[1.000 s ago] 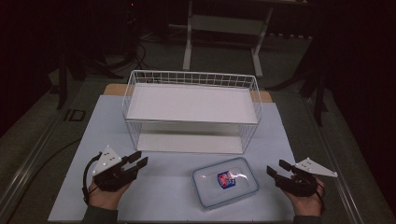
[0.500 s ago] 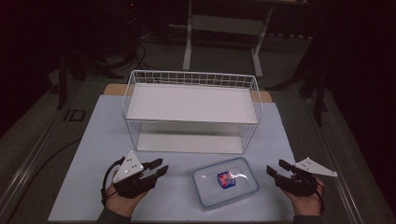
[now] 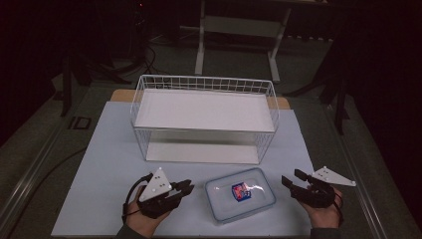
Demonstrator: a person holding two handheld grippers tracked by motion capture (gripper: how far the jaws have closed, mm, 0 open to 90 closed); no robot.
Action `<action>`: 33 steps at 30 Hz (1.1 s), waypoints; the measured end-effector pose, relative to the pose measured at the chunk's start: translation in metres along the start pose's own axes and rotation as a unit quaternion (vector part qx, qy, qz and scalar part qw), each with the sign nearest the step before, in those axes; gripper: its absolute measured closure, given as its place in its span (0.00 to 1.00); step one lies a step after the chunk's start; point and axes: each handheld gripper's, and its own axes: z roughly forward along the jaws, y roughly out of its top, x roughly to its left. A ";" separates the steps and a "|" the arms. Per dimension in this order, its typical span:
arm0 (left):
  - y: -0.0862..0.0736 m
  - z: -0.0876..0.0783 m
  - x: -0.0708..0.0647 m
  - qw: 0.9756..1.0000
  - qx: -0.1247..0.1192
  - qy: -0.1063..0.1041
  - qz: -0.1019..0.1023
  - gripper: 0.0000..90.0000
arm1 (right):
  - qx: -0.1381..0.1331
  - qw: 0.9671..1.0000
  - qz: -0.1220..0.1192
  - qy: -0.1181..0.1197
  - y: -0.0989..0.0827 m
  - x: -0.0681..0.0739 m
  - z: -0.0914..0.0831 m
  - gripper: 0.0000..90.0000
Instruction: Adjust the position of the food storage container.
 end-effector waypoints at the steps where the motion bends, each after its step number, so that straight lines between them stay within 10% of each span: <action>1: 0.000 0.003 -0.002 1.000 0.002 -0.007 0.003 0.91 | -0.001 1.000 0.000 0.000 0.000 0.000 0.000 0.43; 7: 0.001 0.029 -0.028 0.997 0.031 -0.071 0.031 0.99 | -0.003 1.000 0.002 -0.002 0.000 -0.001 -0.001 0.43; 19: -0.010 0.055 -0.065 0.986 0.072 -0.130 0.079 0.99 | 0.000 1.000 -0.002 0.001 0.001 0.000 0.001 0.43; 27: -0.022 0.063 -0.071 0.980 0.114 -0.132 0.091 0.99 | -0.003 1.000 -0.001 0.003 0.002 0.000 -0.001 0.43; 33: -0.023 0.064 -0.065 0.983 0.119 -0.116 0.083 0.99 | -0.001 1.000 -0.003 0.007 0.002 0.002 0.000 0.44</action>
